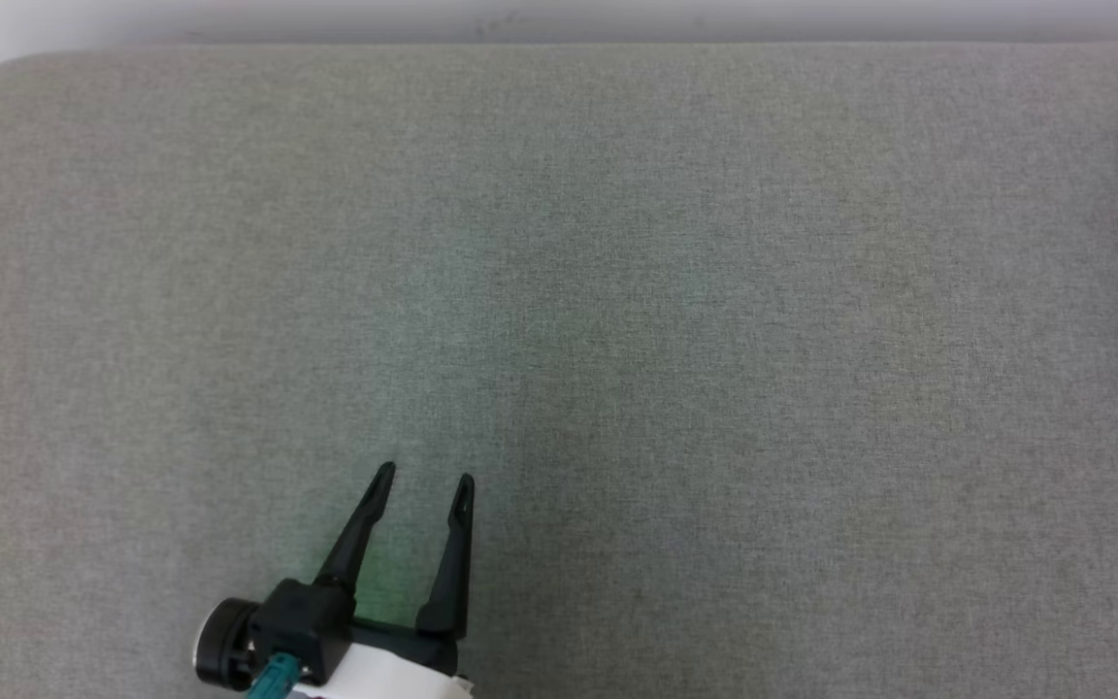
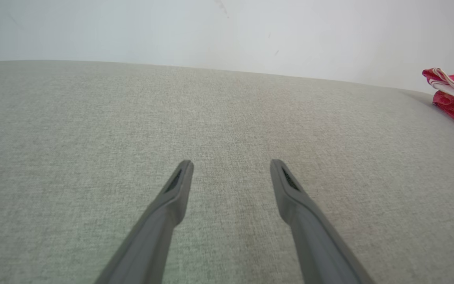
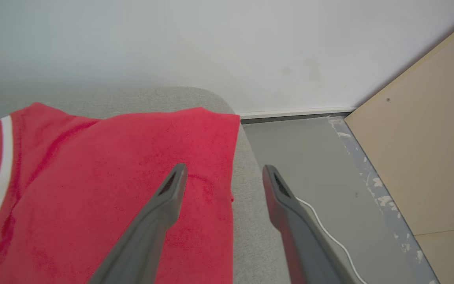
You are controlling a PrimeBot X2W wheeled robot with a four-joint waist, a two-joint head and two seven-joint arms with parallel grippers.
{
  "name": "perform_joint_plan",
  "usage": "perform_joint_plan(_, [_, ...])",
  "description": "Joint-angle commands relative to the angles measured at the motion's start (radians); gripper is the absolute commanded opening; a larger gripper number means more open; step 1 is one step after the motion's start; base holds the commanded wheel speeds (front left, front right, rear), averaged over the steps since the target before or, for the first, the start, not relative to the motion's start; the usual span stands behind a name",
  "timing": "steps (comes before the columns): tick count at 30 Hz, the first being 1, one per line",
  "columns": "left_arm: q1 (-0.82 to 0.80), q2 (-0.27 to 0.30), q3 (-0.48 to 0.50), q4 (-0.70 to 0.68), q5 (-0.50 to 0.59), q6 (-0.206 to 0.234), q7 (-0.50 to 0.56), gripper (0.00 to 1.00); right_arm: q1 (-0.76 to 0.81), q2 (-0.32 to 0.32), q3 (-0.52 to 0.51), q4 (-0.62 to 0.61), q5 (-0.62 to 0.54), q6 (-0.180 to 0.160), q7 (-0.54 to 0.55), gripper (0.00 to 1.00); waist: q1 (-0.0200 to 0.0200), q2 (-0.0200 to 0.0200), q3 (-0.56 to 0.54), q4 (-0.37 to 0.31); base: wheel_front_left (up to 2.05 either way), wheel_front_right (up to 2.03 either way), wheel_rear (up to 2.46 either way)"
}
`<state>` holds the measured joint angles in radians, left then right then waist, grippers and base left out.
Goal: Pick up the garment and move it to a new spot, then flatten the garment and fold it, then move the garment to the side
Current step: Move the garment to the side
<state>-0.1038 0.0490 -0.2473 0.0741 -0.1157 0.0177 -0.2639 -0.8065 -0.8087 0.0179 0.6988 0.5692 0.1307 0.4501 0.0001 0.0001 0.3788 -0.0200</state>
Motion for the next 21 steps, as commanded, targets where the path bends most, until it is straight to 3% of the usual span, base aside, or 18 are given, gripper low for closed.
perform_joint_plan(1, [0.004,0.004,0.003,0.002,0.01,-0.002,0.0,1.0,0.012,-0.008,-0.025,0.038,-0.065,0.0,-0.03,1.0,-0.0001,-0.0001,-0.004,0.001,0.0,0.0,0.0])
perform_joint_plan(8, [0.037,0.004,0.024,0.0,0.006,0.004,0.0,1.0,0.055,0.067,-0.066,0.058,-0.156,0.0,-0.155,1.0,-0.0001,-0.0001,-0.055,-0.006,0.0,0.0,0.0])
perform_joint_plan(16, [0.086,0.004,0.043,-0.015,-0.012,0.011,0.0,1.0,0.229,0.152,-0.072,-0.095,-0.151,0.0,-0.369,1.0,-0.0001,-0.0001,-0.172,-0.006,0.0,0.0,0.0])
perform_joint_plan(21, [0.133,0.004,0.072,-0.001,-0.035,0.014,0.0,1.0,0.389,0.225,-0.117,-0.196,-0.215,0.0,-0.519,1.0,-0.0001,-0.0001,-0.252,-0.008,0.0,0.0,0.0])
